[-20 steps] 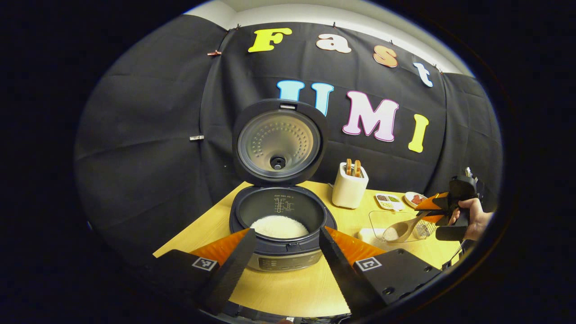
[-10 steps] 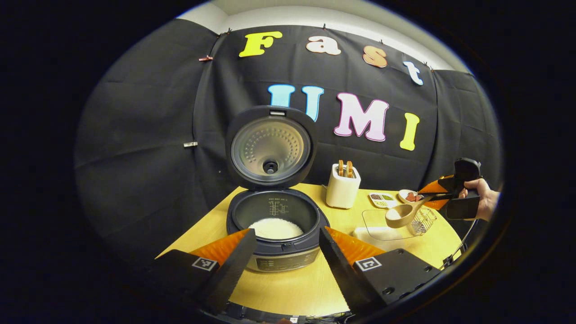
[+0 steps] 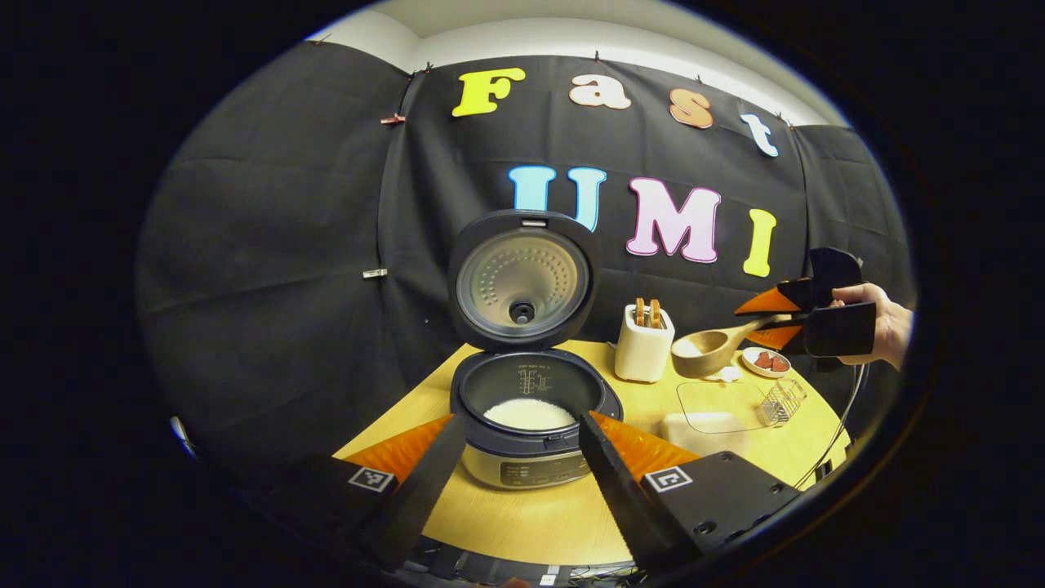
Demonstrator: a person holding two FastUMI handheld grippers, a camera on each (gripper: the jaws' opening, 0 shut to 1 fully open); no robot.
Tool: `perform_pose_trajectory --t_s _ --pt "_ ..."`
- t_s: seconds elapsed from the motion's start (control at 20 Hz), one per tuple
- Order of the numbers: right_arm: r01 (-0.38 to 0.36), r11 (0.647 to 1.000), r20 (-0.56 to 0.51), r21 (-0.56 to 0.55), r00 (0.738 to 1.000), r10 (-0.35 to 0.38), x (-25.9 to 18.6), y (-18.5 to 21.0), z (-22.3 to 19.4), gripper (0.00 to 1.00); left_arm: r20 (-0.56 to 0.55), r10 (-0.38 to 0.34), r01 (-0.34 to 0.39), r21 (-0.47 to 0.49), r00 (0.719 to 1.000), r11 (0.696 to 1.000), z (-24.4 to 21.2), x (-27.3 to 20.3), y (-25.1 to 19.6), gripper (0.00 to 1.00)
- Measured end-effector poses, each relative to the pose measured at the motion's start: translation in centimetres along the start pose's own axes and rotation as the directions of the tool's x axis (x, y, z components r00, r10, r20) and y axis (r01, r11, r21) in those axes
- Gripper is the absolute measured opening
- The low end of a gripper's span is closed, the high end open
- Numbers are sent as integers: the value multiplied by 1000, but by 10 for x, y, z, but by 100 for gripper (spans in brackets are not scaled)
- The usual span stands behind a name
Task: Close the left gripper, press the button to open the rice cooker; take a wooden spoon from the chopstick holder with the right hand, scoop a spoonful of rice and pour it into the rice cooker, then put the wooden spoon back into the chopstick holder.
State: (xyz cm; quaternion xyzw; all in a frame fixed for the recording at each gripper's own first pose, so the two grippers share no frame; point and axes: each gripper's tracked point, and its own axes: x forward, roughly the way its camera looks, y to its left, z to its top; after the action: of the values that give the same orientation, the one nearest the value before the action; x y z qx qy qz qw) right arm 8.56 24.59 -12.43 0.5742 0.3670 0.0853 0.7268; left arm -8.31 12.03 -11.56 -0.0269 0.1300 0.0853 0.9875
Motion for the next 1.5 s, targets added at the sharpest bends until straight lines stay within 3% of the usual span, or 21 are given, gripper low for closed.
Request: perform_pose_trajectory --t_s 0.4,0.6,0.65,0.8,0.9,1.1,1.3,1.5 --pt "-36 995 -111 -88 994 26 43 37 -78 19 -6 72 -72 -57 997 996 -4 -8 28 96" --pt "-64 964 -131 -256 991 31 61 49 -111 19 -18 109 -110 -75 994 991 -8 -9 46 96" --pt "-68 943 -123 -327 992 29 66 51 -115 19 -20 118 -120 -78 993 990 -10 -8 50 96" --pt "-95 819 -114 -565 993 37 77 52 -132 19 -25 146 -147 -66 989 987 -13 -8 62 95" --pt "-129 751 -129 -647 990 59 82 52 -150 19 -30 150 -152 -82 988 985 -13 -7 67 95" --pt "-185 666 -186 -723 980 70 90 57 -185 19 -38 174 -177 -100 984 979 -15 -8 81 95" --pt "-229 522 -221 -822 972 78 94 56 -210 19 -44 185 -189 -105 982 976 -18 -9 85 96" --pt "-268 412 -260 -871 962 77 91 56 -231 19 -52 191 -196 -115 980 974 -22 -10 87 96"
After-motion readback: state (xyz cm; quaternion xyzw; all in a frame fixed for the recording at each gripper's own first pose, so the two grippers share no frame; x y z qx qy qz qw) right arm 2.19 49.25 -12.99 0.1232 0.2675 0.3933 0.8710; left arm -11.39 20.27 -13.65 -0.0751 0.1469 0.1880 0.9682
